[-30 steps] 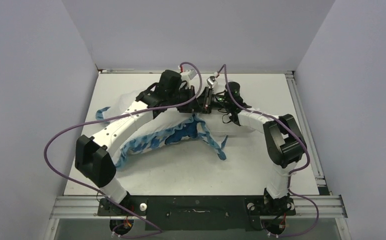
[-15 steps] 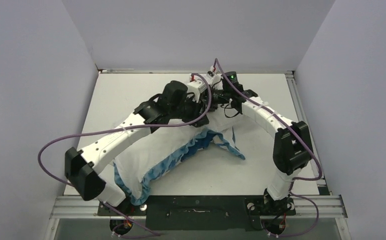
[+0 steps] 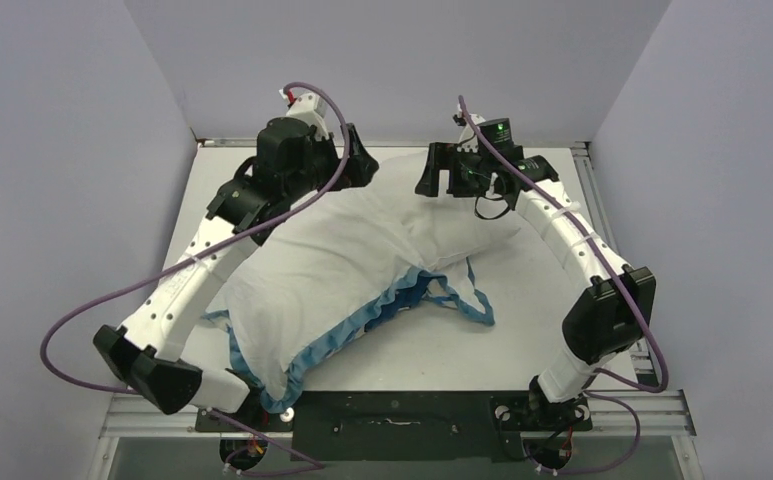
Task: Put the pillow into the pillowcase
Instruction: Stuff the pillow into the pillowcase.
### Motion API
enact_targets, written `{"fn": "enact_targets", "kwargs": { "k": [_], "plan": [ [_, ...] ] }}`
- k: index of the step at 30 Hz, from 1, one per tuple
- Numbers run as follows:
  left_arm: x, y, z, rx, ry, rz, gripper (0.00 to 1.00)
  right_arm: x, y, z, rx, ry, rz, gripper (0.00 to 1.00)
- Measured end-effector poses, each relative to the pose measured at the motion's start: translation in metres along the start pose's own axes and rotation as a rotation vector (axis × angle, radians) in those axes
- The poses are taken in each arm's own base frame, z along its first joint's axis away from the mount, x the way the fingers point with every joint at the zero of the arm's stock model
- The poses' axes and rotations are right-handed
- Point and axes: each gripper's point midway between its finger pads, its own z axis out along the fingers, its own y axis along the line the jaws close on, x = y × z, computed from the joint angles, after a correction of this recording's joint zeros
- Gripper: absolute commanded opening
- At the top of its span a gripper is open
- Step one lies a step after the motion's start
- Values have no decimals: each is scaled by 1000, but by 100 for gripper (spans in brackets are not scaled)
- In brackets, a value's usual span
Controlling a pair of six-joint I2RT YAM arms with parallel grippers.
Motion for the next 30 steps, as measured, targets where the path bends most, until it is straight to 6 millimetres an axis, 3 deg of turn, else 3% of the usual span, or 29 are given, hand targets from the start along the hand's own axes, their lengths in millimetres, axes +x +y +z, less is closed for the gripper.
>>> {"fn": "enact_targets", "kwargs": {
  "k": [4, 9, 12, 13, 15, 16, 22, 25, 30],
  "plan": [
    [3, 18, 34, -112, 71, -101, 85, -21, -2, 7, 24, -29, -15, 95],
    [49, 39, 73, -228, 249, -165, 81, -29, -9, 22, 62, -22, -30, 100],
    [86, 58, 89, -310, 363, -187, 62, -27, -14, 30, 81, -2, -35, 100],
    [97, 64, 92, -334, 395, -191, 47, -26, -14, 32, 85, 6, -37, 100],
    [111, 73, 98, -370, 434, -195, 9, -23, -14, 38, 87, 21, -43, 100],
    [116, 78, 99, -386, 447, -196, 0, -21, -14, 42, 88, 30, -49, 100],
    [108, 81, 97, -390, 437, -182, 0, -12, -14, 50, 90, 59, -65, 100],
    [97, 72, 94, -342, 402, -177, 0, -12, -12, 50, 76, 61, -67, 88],
    [71, 44, 82, -163, 259, -231, 0, 4, -8, 62, -7, 92, -41, 48]
  ]
}}
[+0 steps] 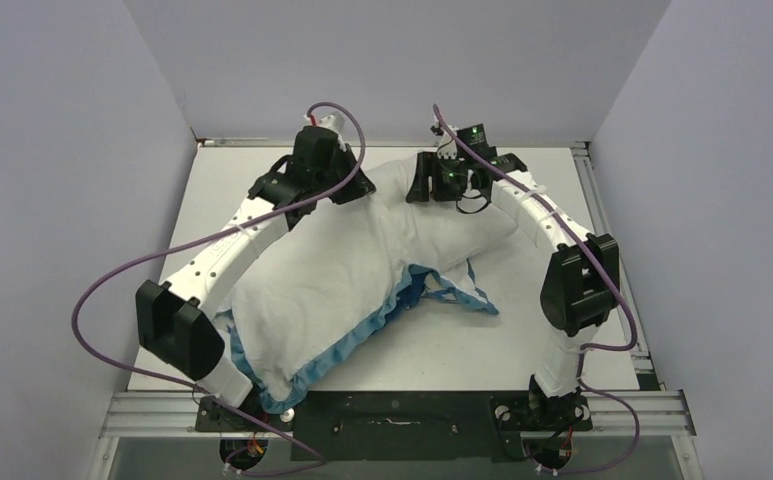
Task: Put the pillow into the pillowcase
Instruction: Stuff the pillow into the pillowcase.
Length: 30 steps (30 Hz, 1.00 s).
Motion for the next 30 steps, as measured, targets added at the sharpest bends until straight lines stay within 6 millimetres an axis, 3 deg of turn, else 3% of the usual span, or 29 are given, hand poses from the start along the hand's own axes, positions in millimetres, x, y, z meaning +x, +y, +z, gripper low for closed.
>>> {"fn": "enact_targets", "kwargs": {
  "k": [3, 7, 14, 22, 27, 30],
  "plan": [
    [-4, -14, -5, 131, -57, -76, 0, 21, 2, 14, -97, 29, 61, 32],
    [-5, -39, 11, 286, -37, -157, 0, 35, 12, 21, -235, 13, 126, 16],
    [12, -68, 38, 442, 85, -250, 0, 49, 38, 5, -419, -81, 204, 5],
    [23, -120, 28, 588, 181, -210, 0, 69, 60, -12, -616, -118, 393, 7],
    [27, -123, 27, 597, 185, -177, 0, 76, 63, -17, -605, -56, 388, 19],
    [24, -112, 30, 558, 165, -152, 0, 73, 61, -22, -548, -25, 333, 34]
  ]
}}
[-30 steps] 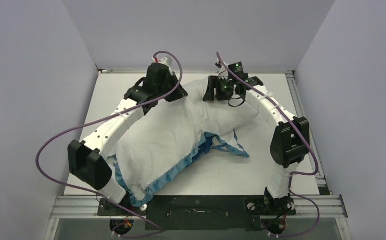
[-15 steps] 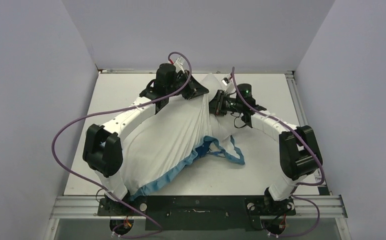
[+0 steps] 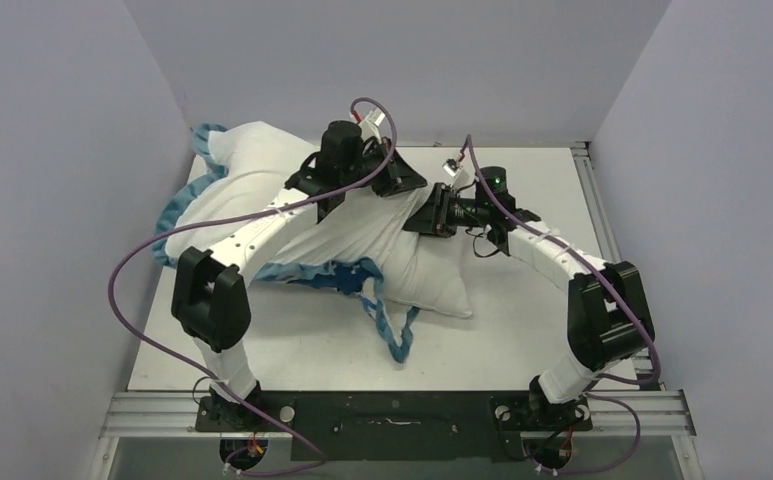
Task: Put the pillow into the pillowcase
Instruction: Stuff the pillow into the pillowcase.
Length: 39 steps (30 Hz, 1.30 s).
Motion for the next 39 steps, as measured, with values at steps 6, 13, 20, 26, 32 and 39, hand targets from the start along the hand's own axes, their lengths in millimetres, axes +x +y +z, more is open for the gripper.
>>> {"fn": "enact_targets", "kwargs": {
  "k": [6, 13, 20, 26, 32, 39],
  "plan": [
    [-32, 46, -35, -211, -95, 51, 0, -15, 7, -18, 185, 18, -111, 68],
    [-31, 79, -50, -288, -95, 45, 0, -24, -8, -65, 452, -51, -161, 93],
    [-23, 75, -49, -254, -52, 81, 0, -39, -54, -128, 710, -170, -52, 96],
    [-14, 59, -46, -193, -6, 118, 0, -2, -86, -112, 647, -92, 123, 74],
    [-10, 18, -32, -101, 26, 169, 0, -5, -89, -52, 369, -102, 290, 27],
    [-2, 6, -18, -75, 68, 180, 0, -71, -51, -4, 13, -266, 340, 5]
  ]
}}
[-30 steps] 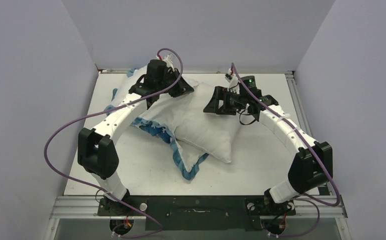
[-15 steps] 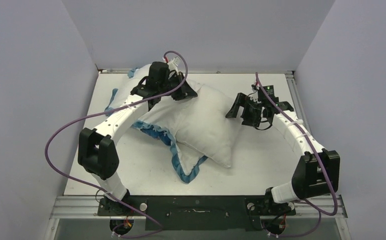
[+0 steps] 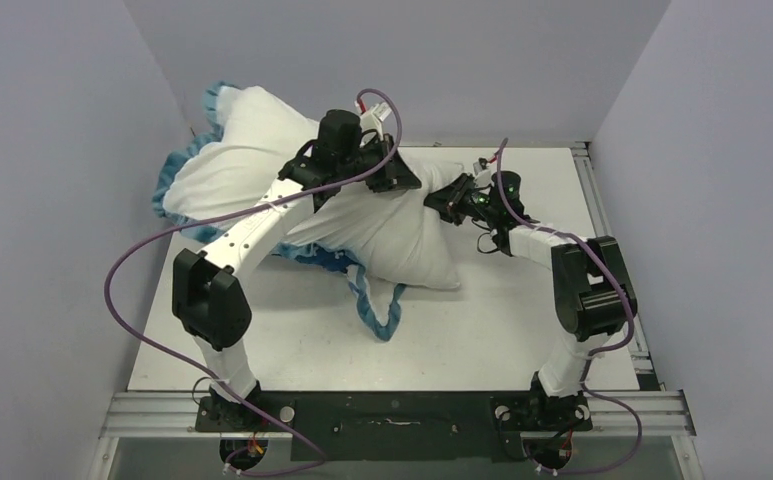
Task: Put the pillow into the pillowcase
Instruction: Stuff the pillow into the pillowcase.
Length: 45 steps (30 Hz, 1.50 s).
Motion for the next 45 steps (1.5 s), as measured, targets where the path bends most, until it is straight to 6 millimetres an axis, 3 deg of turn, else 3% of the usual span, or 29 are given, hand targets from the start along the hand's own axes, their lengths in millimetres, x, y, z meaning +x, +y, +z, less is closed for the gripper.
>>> {"fn": "enact_targets", "kwargs": {
  "k": [5, 10, 15, 17, 22, 27, 33, 45],
  "plan": [
    [17, -1, -7, -20, 79, 30, 0, 4, 11, 8, -48, 3, -2, 6],
    [48, 18, -14, -122, 188, 26, 2, 22, 7, 4, 10, 47, -35, 8],
    [78, 38, -15, -164, 276, -49, 35, 29, 14, -9, 35, 61, -105, 11],
    [82, 38, -11, -141, 275, -76, 47, 30, 14, -12, 45, 66, -129, 7],
    [75, 32, -12, -21, 153, -160, 62, 31, 10, -15, 93, 93, -212, 5],
    [58, 28, -18, 92, 50, -269, 69, 42, 16, -21, 99, 119, -322, 5],
    [52, 31, -13, 71, 41, -345, 71, 57, 20, -12, 120, 153, -479, 7],
    [41, 61, -11, -125, -52, -484, 69, 60, 44, 0, 107, 135, -617, 13]
  ]
}}
